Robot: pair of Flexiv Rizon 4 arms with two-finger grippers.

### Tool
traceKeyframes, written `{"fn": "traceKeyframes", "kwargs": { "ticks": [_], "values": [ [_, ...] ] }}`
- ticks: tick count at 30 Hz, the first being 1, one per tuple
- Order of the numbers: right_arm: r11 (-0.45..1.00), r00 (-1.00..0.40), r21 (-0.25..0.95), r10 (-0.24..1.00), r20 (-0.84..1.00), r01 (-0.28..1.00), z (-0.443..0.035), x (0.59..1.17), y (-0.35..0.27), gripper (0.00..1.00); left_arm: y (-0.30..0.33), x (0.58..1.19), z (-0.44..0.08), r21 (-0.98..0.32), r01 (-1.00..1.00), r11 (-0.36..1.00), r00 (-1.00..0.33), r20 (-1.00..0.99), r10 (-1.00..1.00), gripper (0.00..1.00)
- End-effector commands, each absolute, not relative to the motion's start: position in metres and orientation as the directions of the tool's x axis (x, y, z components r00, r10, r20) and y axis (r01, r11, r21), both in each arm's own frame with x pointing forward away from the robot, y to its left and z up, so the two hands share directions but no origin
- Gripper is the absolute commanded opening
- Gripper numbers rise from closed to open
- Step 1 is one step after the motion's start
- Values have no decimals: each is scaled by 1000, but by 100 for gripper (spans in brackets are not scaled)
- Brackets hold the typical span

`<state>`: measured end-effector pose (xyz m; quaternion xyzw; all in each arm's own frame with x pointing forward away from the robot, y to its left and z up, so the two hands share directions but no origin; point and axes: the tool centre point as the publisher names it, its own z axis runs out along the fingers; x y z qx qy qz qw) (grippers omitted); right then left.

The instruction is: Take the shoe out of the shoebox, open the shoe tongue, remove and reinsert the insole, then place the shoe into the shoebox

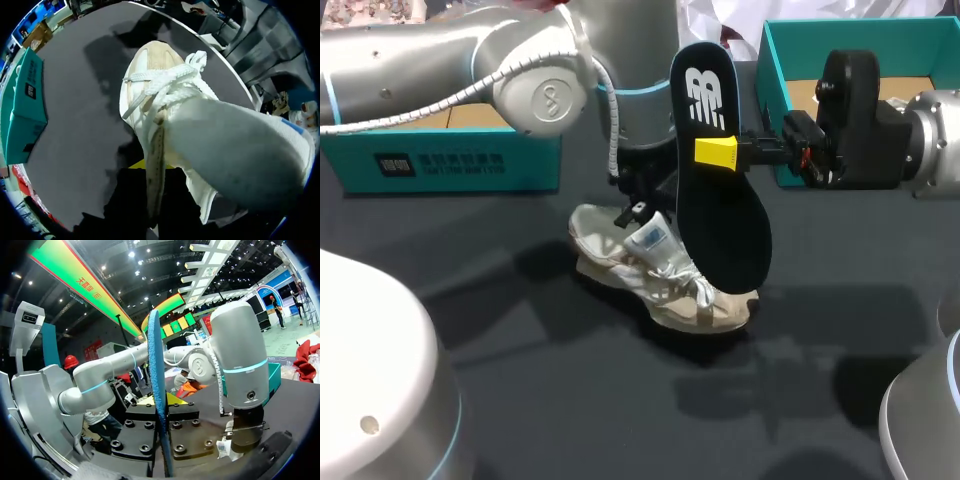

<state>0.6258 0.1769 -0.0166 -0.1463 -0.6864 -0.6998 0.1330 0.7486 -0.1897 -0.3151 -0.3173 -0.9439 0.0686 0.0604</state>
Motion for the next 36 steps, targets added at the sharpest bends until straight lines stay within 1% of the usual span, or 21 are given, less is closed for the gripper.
{"fn": "traceKeyframes", "kwargs": {
  "ticks": [1, 8, 9, 10, 11, 13, 14, 15, 17, 18, 19, 28, 30, 31, 36],
  "values": [
    [-24, -922, 922, 16, 387, 387, -18, 625, 179, 0, -187, 740, -306, -119, 659, 742, -745, 27, 666, 0],
    [-24, -922, 922, 16, 387, 387, -18, 625, 179, 0, -187, 740, -306, -119, 659, 742, -745, 27, 666, 0],
    [-24, -922, 922, 16, 387, 387, -18, 625, 179, 0, -188, 739, -304, -94, 715, 693, -695, 13, 719, 0],
    [-24, -922, 922, 16, 387, 387, -18, 625, 179, 0, -188, 738, -301, -60, 727, 684, -685, -11, 728, 0],
    [-24, -922, 922, 16, 387, 387, -18, 625, 179, 0, -190, 737, -299, -21, 785, 620, -620, -12, 785, 0],
    [-24, -922, 922, 16, 387, 387, -18, 625, 179, 0, -193, 734, -295, 37, 823, 567, -566, -34, 824, 0],
    [-24, -922, 922, 16, 387, 387, -18, 625, 179, 0, -195, 732, -292, 56, 874, 483, -482, -36, 876, 0],
    [-24, -922, 922, 16, 387, 387, -18, 625, 179, 0, -196, 729, -290, 81, 893, 442, -438, -56, 897, 0],
    [-24, -922, 922, 16, 387, 387, -18, 625, 179, 0, -196, 722, -287, 148, 955, 256, -249, -67, 966, 0],
    [-24, -922, 922, 16, 387, 387, -18, 625, 179, 0, -195, 722, -285, 169, 941, 293, -279, -100, 955, 0],
    [-24, -922, 922, 16, 387, 387, -18, 625, 179, 0, -193, 726, -283, 145, 938, 316, -302, -106, 947, 0],
    [-24, -922, 922, 16, 387, 387, -18, 625, 179, 0, -193, 726, -283, 145, 938, 316, -302, -106, 947, 0],
    [-24, -922, 922, 16, 387, 387, -18, 625, 179, 0, -195, 726, -286, 147, 952, 269, -254, -111, 961, 0],
    [-24, -922, 922, 16, 387, 387, -18, 625, 179, 0, -196, 727, -287, 162, 948, 273, -259, -101, 961, 0],
    [-24, -922, 922, 16, 387, 387, -18, 625, 179, 0, -193, 735, -286, 157, 953, 261, -244, -120, 962, 0]
  ]
}}
